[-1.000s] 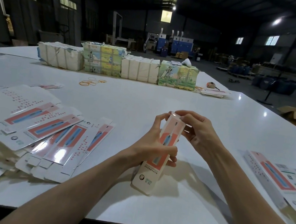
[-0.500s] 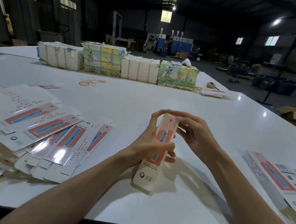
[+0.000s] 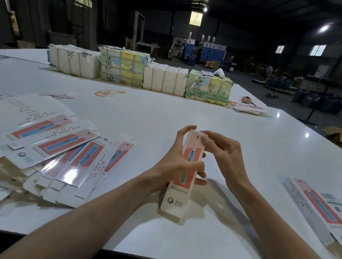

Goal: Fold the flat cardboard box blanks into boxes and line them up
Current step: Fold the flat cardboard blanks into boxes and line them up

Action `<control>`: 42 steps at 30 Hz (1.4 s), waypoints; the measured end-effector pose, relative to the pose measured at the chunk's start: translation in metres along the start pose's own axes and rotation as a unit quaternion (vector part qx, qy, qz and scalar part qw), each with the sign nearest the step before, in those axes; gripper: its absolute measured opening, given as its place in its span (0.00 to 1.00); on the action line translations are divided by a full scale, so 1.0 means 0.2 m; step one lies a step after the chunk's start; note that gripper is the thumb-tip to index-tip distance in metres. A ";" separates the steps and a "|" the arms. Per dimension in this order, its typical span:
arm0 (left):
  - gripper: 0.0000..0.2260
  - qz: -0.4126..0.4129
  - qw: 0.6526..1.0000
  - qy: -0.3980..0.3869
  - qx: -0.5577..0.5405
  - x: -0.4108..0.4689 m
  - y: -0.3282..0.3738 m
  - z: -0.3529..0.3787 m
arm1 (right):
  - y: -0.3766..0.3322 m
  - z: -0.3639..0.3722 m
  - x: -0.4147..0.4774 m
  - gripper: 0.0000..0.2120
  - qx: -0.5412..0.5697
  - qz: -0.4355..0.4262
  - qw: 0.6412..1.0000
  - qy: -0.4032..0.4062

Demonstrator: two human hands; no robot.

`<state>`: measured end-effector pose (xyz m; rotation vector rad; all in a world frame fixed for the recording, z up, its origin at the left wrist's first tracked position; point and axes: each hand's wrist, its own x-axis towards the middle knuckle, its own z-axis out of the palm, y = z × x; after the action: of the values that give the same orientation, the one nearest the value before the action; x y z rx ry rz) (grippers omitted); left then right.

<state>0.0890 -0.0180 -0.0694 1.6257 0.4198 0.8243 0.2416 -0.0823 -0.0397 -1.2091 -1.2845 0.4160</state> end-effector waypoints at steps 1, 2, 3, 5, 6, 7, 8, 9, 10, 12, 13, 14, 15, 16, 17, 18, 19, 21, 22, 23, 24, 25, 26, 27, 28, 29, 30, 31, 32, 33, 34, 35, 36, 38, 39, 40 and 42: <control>0.44 -0.006 1.000 -0.001 -0.002 0.00 0.00 0.00 | 0.01 0.00 0.00 0.07 0.004 -0.002 1.000 0.001; 0.43 -0.010 1.000 -0.001 -0.005 0.00 0.00 -0.01 | 0.02 0.00 0.00 0.07 0.006 -0.003 1.000 0.002; 0.43 -0.014 1.000 0.001 -0.006 0.01 0.00 -0.01 | 0.03 0.01 0.00 0.07 0.003 -0.004 1.000 0.002; 0.44 -0.027 0.999 0.012 -0.013 0.01 0.00 -0.02 | 0.06 0.03 0.00 0.12 -0.030 -0.001 1.000 -0.005; 0.44 -0.034 0.999 0.019 -0.022 0.01 0.00 -0.02 | 0.07 0.05 0.00 0.15 -0.047 0.006 0.999 -0.013; 0.45 -0.039 0.998 0.028 -0.032 0.01 0.00 -0.02 | 0.08 0.06 0.00 0.18 -0.053 0.015 0.998 -0.022; 0.44 -0.038 0.997 0.039 -0.046 0.01 0.00 -0.02 | 0.08 0.07 0.00 0.20 -0.057 0.020 0.998 -0.030; 0.43 -0.035 0.995 0.051 -0.073 0.02 0.00 -0.02 | 0.07 0.08 0.00 0.20 -0.070 0.013 0.997 -0.030; 0.41 -0.029 0.991 0.064 -0.113 0.02 0.00 -0.03 | 0.07 0.09 -0.01 0.19 -0.098 -0.006 0.995 -0.024; 0.36 -0.021 0.977 0.087 -0.191 0.02 0.02 -0.03 | 0.03 0.08 -0.01 0.14 -0.185 -0.045 0.981 -0.029; 0.35 -0.017 0.969 0.094 -0.229 0.02 0.03 -0.03 | 0.00 0.08 -0.01 0.15 -0.234 -0.055 0.969 -0.049; 0.35 -0.019 0.958 0.097 -0.271 0.03 0.03 -0.03 | -0.02 0.08 -0.02 0.18 -0.282 -0.056 0.955 -0.079; 0.36 -0.028 0.947 0.093 -0.307 0.04 0.03 -0.03 | -0.04 0.08 -0.03 0.22 -0.326 -0.051 0.937 -0.112; 0.38 -0.041 0.942 0.080 -0.323 0.04 0.02 -0.03 | -0.06 0.08 -0.04 0.25 -0.366 -0.045 0.919 -0.141; 0.43 -0.058 0.946 0.062 -0.313 0.05 0.01 -0.03 | -0.07 0.09 -0.06 0.27 -0.396 -0.043 0.904 -0.158; 0.49 -0.073 0.955 0.041 -0.286 0.05 0.01 -0.03 | -0.08 0.08 -0.09 0.26 -0.413 -0.044 0.896 -0.158; 0.53 -0.084 0.963 0.022 -0.254 0.04 0.01 -0.03 | -0.08 0.07 -0.11 0.23 -0.416 -0.045 0.896 -0.145; 0.54 -0.096 0.977 0.009 -0.190 0.03 0.00 -0.01 | -0.08 0.00 -0.15 0.19 -0.432 -0.035 0.893 -0.117; 0.50 -0.098 0.983 0.012 -0.157 0.03 -0.01 0.00 | -0.08 -0.05 -0.17 0.18 -0.454 -0.022 0.885 -0.103; 0.44 -0.100 0.986 0.013 -0.134 0.03 -0.03 -0.01 | -0.08 -0.12 -0.19 0.18 -0.474 -0.002 0.876 -0.088; 0.37 -0.103 0.987 0.009 -0.124 0.03 -0.05 -0.01 | -0.08 -0.20 -0.21 0.20 -0.486 0.028 0.870 -0.074; 0.28 -0.101 0.988 0.001 -0.119 0.03 -0.07 -0.01 | -0.07 -0.27 -0.23 0.22 -0.491 0.059 0.867 -0.060; 0.20 -0.097 0.989 -0.009 -0.113 0.03 -0.08 -0.02 | -0.07 -0.35 -0.26 0.23 -0.496 0.084 0.863 -0.044; 0.15 -0.088 0.991 -0.022 -0.103 0.02 -0.08 -0.02 | -0.06 -0.43 -0.29 0.22 -0.513 0.104 0.851 -0.035; 0.13 -0.077 0.992 -0.035 -0.096 0.01 -0.08 -0.02 | -0.04 -0.49 -0.32 0.21 -0.553 0.118 0.824 -0.035; 0.12 -0.069 0.992 -0.044 -0.092 0.01 -0.08 -0.02 | -0.02 -0.55 -0.36 0.20 -0.603 0.122 0.788 -0.035; 0.11 -0.064 0.993 -0.049 -0.089 0.00 -0.07 -0.02 | 0.00 -0.60 -0.39 0.19 -0.650 0.122 0.749 -0.029; 0.11 -0.063 0.993 -0.050 -0.083 0.00 -0.06 -0.02 | 0.02 -0.64 -0.43 0.19 -0.683 0.124 0.719 -0.014; 0.11 -0.062 0.994 -0.050 -0.075 0.00 -0.05 -0.01 | 0.03 -0.68 -0.46 0.19 -0.704 0.131 0.698 0.001; 0.11 -0.062 0.995 -0.050 -0.066 0.00 -0.05 -0.01 | 0.04 -0.71 -0.48 0.19 -0.716 0.136 0.684 0.011; 0.11 -0.061 0.995 -0.050 -0.060 -0.01 -0.04 -0.01 | 0.04 -0.73 -0.49 0.20 -0.723 0.144 0.675 0.014; 0.11 -0.062 0.995 -0.052 -0.055 -0.01 -0.04 -0.01 | 0.03 -0.75 -0.51 0.20 -0.726 0.155 0.670 0.019; 0.11 -0.062 0.995 -0.054 -0.051 -0.01 -0.04 -0.01 | 0.03 -0.77 -0.52 0.20 -0.730 0.167 0.662 0.025; 0.12 -0.062 0.995 -0.059 -0.041 -0.02 -0.03 0.00 | 0.02 -0.79 -0.53 0.22 -0.744 0.191 0.639 0.038; 0.12 -0.062 0.996 -0.062 -0.036 -0.02 -0.03 0.00 | 0.01 -0.80 -0.53 0.23 -0.753 0.204 0.624 0.040; 0.12 -0.062 0.996 -0.064 -0.028 -0.02 -0.02 0.00 | 0.01 -0.80 -0.52 0.24 -0.761 0.211 0.612 0.040; 0.12 -0.060 0.996 -0.066 -0.011 -0.03 -0.01 0.00 | -0.02 -0.75 -0.47 0.26 -0.770 0.184 0.610 0.035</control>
<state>0.0854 -0.0214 -0.0737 1.6065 0.4097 0.6257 0.3419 -0.2263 -0.0572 -2.9190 -1.1648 -0.7236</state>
